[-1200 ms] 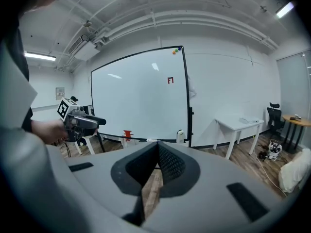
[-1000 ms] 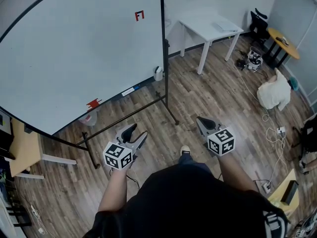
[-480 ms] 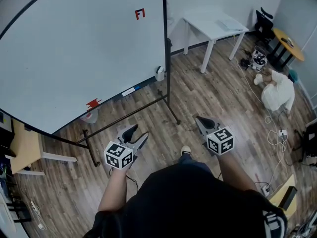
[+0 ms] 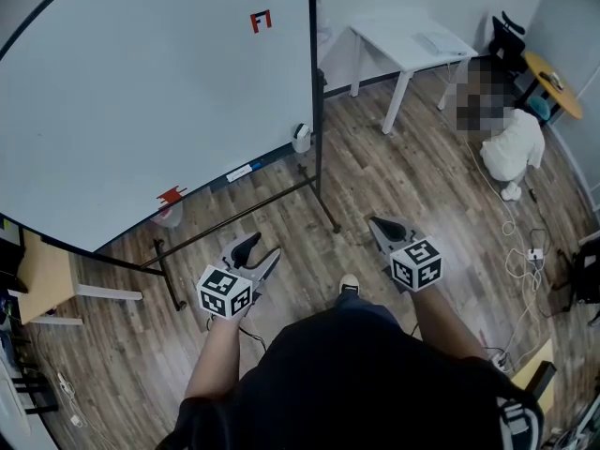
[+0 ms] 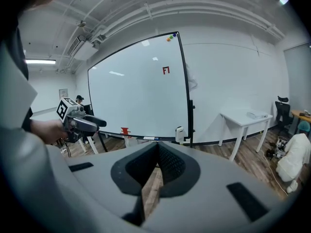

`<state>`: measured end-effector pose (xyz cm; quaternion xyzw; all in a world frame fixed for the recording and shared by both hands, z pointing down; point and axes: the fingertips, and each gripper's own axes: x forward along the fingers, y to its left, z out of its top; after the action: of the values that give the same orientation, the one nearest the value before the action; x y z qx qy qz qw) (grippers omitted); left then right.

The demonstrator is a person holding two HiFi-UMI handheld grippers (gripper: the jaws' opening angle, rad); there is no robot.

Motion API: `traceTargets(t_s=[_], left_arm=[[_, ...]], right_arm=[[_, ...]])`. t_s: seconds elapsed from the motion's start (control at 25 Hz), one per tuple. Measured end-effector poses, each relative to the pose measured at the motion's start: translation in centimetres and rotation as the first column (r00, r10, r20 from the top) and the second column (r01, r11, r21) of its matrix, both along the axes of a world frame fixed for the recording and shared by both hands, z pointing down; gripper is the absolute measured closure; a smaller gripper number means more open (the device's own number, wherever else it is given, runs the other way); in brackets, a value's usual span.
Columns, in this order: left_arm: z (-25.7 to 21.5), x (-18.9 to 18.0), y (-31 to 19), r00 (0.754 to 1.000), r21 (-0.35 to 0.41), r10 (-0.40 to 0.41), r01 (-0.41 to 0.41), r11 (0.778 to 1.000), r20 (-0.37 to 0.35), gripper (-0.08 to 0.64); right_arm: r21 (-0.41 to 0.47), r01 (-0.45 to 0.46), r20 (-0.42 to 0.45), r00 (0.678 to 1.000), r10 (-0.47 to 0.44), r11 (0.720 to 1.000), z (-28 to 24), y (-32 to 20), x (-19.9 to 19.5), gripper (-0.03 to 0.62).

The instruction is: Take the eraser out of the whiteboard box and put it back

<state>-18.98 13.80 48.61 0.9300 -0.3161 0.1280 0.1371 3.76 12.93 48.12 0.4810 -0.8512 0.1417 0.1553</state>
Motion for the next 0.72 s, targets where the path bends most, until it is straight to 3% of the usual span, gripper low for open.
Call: traceTargets(t_s=[0.72], left_arm=[[1.8, 4.1, -7.2, 0.999, -0.045, -0.039, 0.040, 0.998, 0.019, 0.317]], right_arm=[[-0.047, 0.065, -0.003, 0.998, -0.065, 0.997, 1.9, -8.4, 3.1, 0.597]])
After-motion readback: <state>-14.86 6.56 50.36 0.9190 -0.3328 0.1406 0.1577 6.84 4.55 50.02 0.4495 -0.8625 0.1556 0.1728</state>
